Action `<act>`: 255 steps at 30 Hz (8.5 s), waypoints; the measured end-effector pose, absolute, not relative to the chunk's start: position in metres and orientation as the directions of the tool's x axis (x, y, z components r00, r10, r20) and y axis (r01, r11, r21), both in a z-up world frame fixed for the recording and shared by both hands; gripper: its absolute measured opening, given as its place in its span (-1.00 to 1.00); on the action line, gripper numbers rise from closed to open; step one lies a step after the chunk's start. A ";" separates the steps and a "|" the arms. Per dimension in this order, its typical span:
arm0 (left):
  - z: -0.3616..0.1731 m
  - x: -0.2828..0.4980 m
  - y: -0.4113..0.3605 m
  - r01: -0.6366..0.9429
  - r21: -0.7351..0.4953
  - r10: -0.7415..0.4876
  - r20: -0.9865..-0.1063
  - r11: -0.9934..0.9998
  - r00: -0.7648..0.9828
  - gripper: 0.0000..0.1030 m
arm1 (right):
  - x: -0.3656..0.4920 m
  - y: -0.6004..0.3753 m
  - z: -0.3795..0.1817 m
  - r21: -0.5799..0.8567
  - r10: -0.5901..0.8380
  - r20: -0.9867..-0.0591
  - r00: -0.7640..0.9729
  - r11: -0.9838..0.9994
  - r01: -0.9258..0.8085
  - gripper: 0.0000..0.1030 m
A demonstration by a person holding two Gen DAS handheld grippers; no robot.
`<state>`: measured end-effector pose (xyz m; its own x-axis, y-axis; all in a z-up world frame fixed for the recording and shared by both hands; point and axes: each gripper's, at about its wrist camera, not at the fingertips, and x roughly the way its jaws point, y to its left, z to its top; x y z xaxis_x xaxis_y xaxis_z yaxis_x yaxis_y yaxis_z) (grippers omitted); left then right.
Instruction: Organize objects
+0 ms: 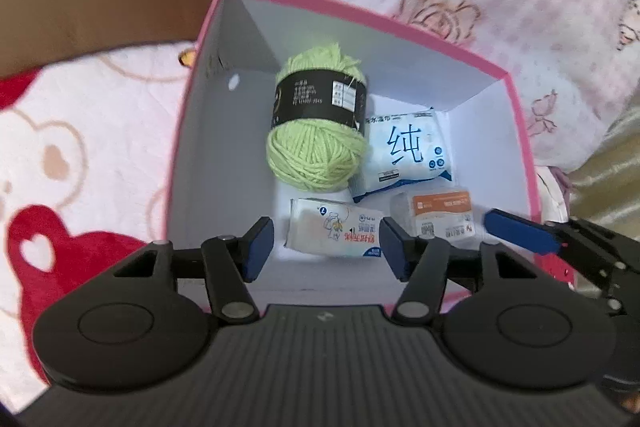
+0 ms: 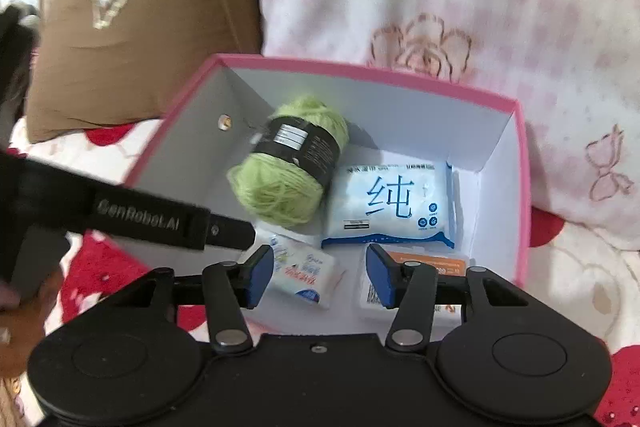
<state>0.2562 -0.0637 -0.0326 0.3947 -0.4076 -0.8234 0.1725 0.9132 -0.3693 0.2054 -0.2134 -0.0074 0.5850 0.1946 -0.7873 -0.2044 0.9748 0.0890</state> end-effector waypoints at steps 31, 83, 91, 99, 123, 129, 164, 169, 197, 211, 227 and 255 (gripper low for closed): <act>0.070 0.152 -0.026 0.363 -0.266 -0.419 -0.788 0.893 0.452 0.22 | 0.082 -0.194 0.086 0.118 0.267 -0.731 0.628 0.956 -0.269 0.20; 0.054 0.055 -0.071 0.511 -0.352 -0.545 -0.784 0.784 0.297 0.87 | -0.028 -0.224 0.049 0.159 0.322 -0.710 0.626 0.940 -0.302 0.78; 0.030 0.069 -0.093 0.526 -0.378 -0.565 -0.786 0.762 0.253 0.87 | -0.019 -0.234 0.035 0.245 0.381 -0.657 0.650 0.924 -0.295 0.78; 0.003 0.092 -0.102 0.618 -0.306 -0.603 -0.715 0.724 0.352 0.84 | 0.003 -0.245 -0.007 0.214 0.312 -0.669 0.674 0.950 -0.228 0.78; -0.092 0.135 -0.180 0.690 -0.222 -0.600 -0.708 0.689 0.372 0.20 | 0.042 -0.250 -0.112 0.174 0.081 -0.673 0.735 0.983 0.052 0.61; -0.096 0.125 -0.190 0.711 -0.222 -0.605 -0.718 0.667 0.344 -0.06 | 0.040 -0.258 -0.118 0.103 0.056 -0.711 0.701 0.994 0.025 -0.29; -0.111 0.141 -0.187 0.502 -0.371 -0.550 -0.790 0.781 0.273 0.04 | 0.016 -0.319 -0.097 0.234 0.170 -0.677 0.716 0.972 -0.010 -0.04; -0.114 0.142 -0.192 0.476 -0.406 -0.576 -0.762 0.780 0.296 -0.09 | 0.023 -0.313 -0.091 0.120 0.100 -0.665 0.740 0.992 -0.026 0.22; -0.117 0.120 -0.191 0.405 -0.369 -0.521 -0.764 0.837 0.381 -0.42 | 0.050 -0.325 -0.111 0.305 0.236 -0.653 0.720 0.952 -0.036 -0.12; -0.089 0.096 -0.168 0.475 -0.426 -0.603 -0.728 0.770 0.326 -0.41 | 0.014 -0.322 -0.101 0.387 0.300 -0.628 0.718 0.921 -0.046 -0.12; -0.062 0.060 -0.141 0.435 -0.365 -0.528 -0.775 0.823 0.348 -0.39 | -0.010 -0.262 -0.075 0.237 0.204 -0.681 0.703 0.970 -0.051 -0.01; 0.021 0.038 -0.058 0.378 -0.448 -0.580 -0.704 0.810 0.410 -0.26 | -0.022 -0.170 0.014 0.111 0.209 -0.639 0.740 0.977 -0.180 0.77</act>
<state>0.0381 -0.0583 0.0209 0.4098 -0.5801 -0.7040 0.3782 0.8104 -0.4475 -0.0220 -0.1702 0.0138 0.7404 0.2085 -0.6390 -0.1795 0.9775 0.1110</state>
